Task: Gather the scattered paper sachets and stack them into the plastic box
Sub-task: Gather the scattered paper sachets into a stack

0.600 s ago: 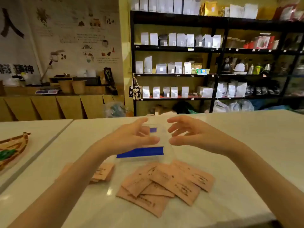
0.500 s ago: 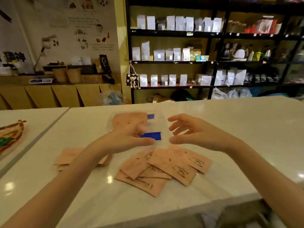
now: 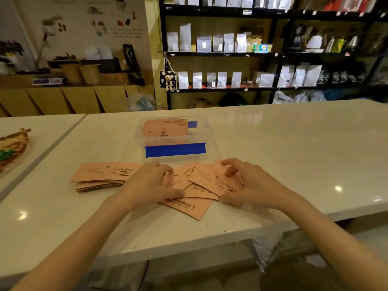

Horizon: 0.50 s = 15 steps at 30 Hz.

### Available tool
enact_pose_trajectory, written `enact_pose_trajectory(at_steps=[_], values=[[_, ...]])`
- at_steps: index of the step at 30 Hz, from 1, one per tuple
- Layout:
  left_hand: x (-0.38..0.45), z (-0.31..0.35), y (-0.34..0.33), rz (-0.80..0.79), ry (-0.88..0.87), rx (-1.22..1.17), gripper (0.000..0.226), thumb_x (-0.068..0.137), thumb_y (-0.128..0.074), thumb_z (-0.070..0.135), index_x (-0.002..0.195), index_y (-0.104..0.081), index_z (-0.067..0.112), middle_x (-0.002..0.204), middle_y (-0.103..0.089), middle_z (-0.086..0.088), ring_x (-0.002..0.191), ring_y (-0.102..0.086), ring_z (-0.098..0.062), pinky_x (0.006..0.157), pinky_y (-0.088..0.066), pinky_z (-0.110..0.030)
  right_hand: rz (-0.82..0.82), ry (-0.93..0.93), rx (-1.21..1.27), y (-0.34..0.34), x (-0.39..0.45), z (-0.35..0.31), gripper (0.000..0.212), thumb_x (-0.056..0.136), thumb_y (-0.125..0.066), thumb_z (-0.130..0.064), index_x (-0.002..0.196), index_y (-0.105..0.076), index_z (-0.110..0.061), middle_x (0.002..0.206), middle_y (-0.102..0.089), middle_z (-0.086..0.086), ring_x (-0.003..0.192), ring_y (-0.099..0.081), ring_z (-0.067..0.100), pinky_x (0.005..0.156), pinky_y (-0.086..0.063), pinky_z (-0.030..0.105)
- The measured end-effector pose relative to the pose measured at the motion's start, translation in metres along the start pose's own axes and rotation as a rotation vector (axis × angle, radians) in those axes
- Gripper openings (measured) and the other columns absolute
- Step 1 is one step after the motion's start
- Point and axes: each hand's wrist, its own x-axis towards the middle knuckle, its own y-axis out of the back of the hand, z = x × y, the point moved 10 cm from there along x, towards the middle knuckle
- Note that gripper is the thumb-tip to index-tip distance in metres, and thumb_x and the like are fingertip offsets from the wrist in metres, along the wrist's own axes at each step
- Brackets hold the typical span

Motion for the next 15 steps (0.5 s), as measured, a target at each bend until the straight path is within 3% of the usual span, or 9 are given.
enact_pose_trajectory(at_steps=[4,10,13,15], values=[[-0.002,0.002,0.006,0.059,0.011,-0.041,0.077,0.063,-0.066,0.054,0.129,-0.039,0.025,0.128,-0.051,0.002,0.113,-0.047,-0.015,0.091,-0.042,-0.033,0.028,-0.012,0.045,0.001,0.002,0.0,0.081,0.063,-0.074,-0.039,0.131,-0.032,-0.033,0.114,-0.054,-0.009,0.103,-0.052,0.013,0.089,-0.047,0.035],[-0.009,0.003,0.026,0.177,-0.011,-0.104,0.081,0.065,-0.07,0.042,0.134,-0.03,0.029,0.128,-0.052,0.005,0.114,-0.047,-0.016,0.09,-0.042,-0.032,0.078,-0.012,0.287,0.017,0.006,-0.008,0.075,0.065,-0.075,-0.03,0.129,-0.036,-0.033,0.11,-0.058,-0.008,0.091,-0.053,0.003,0.073,-0.042,0.015],[-0.014,0.0,0.046,0.258,-0.067,-0.161,0.078,0.067,-0.071,0.034,0.133,-0.03,0.029,0.125,-0.053,0.005,0.106,-0.047,-0.013,0.085,-0.043,-0.029,0.14,0.023,0.341,0.031,0.014,-0.023,0.076,0.064,-0.075,-0.031,0.129,-0.036,-0.031,0.112,-0.061,-0.008,0.102,-0.056,0.01,0.091,-0.046,0.03],[-0.018,-0.007,0.058,0.298,-0.099,-0.203,0.076,0.068,-0.072,0.03,0.132,-0.03,0.031,0.121,-0.054,0.005,0.098,-0.043,-0.008,0.077,-0.043,-0.022,0.185,0.068,0.367,0.038,0.021,-0.036,0.077,0.063,-0.076,-0.03,0.129,-0.036,-0.03,0.107,-0.061,-0.012,0.101,-0.056,0.009,0.095,-0.041,0.03]])
